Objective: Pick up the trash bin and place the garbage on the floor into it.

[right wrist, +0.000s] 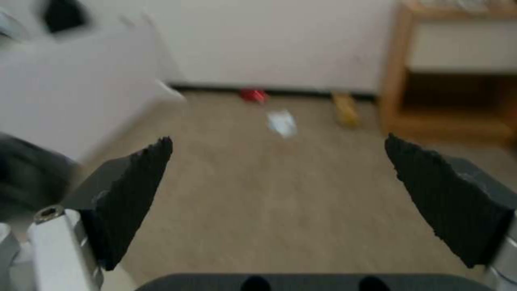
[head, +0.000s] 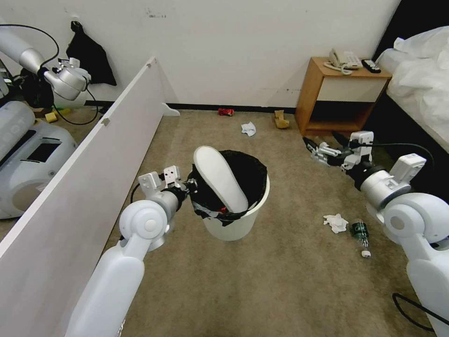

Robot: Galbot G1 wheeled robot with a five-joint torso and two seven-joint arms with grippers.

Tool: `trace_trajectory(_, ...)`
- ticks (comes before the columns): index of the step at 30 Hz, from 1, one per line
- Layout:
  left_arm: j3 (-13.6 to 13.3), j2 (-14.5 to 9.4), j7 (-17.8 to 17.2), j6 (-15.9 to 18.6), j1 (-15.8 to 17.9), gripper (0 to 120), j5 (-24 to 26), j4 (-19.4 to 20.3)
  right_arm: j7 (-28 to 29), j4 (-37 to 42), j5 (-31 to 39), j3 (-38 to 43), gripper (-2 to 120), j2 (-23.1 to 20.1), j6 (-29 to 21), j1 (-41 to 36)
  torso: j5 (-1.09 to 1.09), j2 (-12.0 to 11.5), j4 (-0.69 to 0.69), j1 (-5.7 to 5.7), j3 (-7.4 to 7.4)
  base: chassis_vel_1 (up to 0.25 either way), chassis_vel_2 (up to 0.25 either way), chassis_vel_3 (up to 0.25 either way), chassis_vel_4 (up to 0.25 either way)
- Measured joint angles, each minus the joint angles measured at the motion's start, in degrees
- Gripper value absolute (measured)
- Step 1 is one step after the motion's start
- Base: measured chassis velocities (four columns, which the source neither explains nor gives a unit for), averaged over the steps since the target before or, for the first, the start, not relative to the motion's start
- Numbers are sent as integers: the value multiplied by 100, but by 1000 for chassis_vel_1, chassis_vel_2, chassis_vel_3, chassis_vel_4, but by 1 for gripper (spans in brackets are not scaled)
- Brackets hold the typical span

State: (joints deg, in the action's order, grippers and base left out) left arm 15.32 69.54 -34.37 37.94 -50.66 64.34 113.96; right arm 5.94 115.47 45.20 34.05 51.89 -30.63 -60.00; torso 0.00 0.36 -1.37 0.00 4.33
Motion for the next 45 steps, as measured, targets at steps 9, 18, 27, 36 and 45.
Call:
trace_trajectory(9, 159, -47, 50, 4, -60, 4, -41, 75, 666, -356, -74, 172, 100, 20, -395, -458, 0, 0, -1, 0, 0, 0, 0, 0, 0)
trace_trajectory(18, 286, -11, 106, 2, -37, 4, -110, 74, 917, -692, -292, 210, 100, 126, 254, -690, 1, 0, 0, 0, 0, 0, 0, 0, 0)
trace_trajectory(27, 287, 74, -206, -98, 10, 4, -522, 14, 752, -854, -767, 171, 100, 293, 942, -683, 0, 0, 0, 0, 0, 0, 0, 0, 0)
trace_trajectory(36, 289, 94, -215, -179, -50, 4, -694, 31, 608, -867, -1022, 90, 100, 438, 1066, -633, 0, 0, 0, 0, 0, 0, 0, 0, 0)
trace_trajectory(45, 332, 47, -211, -192, -96, 4, -638, 62, 547, -864, -1031, 80, 100, 505, 1073, -638, 0, 0, 0, 0, 0, 0, 0, 0, 0)
